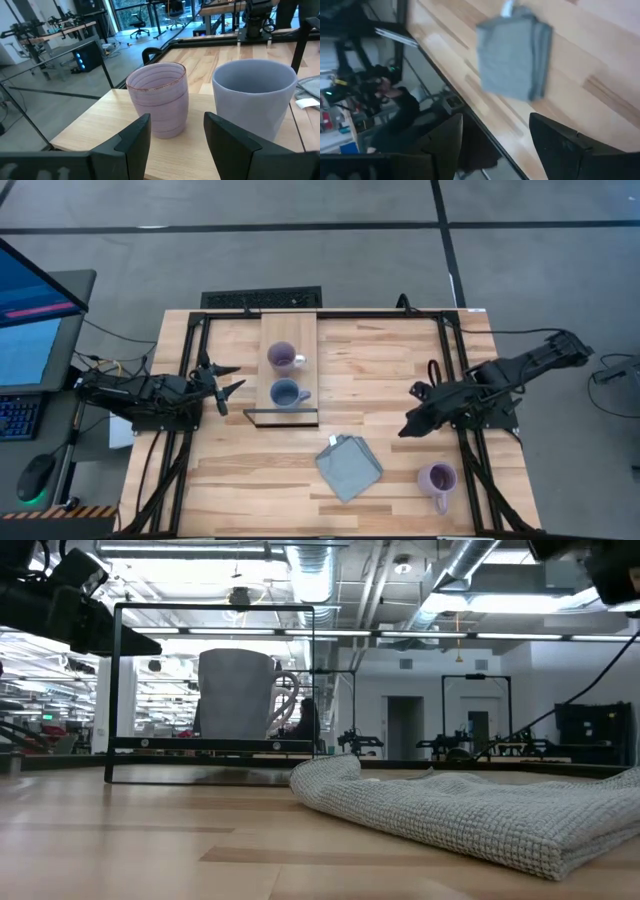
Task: Stack small to large cups/mugs on shelf
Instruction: Put the light purple cup on the shelf
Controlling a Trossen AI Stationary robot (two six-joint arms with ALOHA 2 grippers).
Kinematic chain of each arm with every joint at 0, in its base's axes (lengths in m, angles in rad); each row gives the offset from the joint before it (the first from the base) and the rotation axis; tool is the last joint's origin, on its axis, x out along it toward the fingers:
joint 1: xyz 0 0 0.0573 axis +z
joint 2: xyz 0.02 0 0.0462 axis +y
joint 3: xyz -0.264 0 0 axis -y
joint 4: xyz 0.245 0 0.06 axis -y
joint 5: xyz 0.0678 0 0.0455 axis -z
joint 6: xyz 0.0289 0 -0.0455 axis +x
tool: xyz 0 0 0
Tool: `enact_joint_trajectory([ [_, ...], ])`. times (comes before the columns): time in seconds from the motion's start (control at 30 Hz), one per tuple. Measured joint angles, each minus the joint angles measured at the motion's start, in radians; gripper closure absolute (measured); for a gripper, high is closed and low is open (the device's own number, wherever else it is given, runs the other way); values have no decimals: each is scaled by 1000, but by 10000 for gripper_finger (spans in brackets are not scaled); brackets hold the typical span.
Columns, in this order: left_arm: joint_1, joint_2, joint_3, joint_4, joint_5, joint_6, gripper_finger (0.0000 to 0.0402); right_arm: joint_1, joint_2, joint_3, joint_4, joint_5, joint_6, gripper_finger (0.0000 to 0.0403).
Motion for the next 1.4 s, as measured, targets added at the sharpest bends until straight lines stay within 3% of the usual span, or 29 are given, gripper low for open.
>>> enact_joint_trajectory([
  [0.17,0,0,0,-2,0,0,225,70,48,119,-50,73,61,150],
  [0.37,0,0,0,-32,0,-1,225,185,164,248,-291,70,235,150],
  [0.5,0,0,0,-39,0,-1,225,274,236,316,-295,97,319,150],
  [0.9,0,0,0,-39,0,-3,225,518,450,483,-406,108,776,150],
  [1.4,0,0,0,-39,0,-6,225,642,624,557,-419,119,822,150],
])
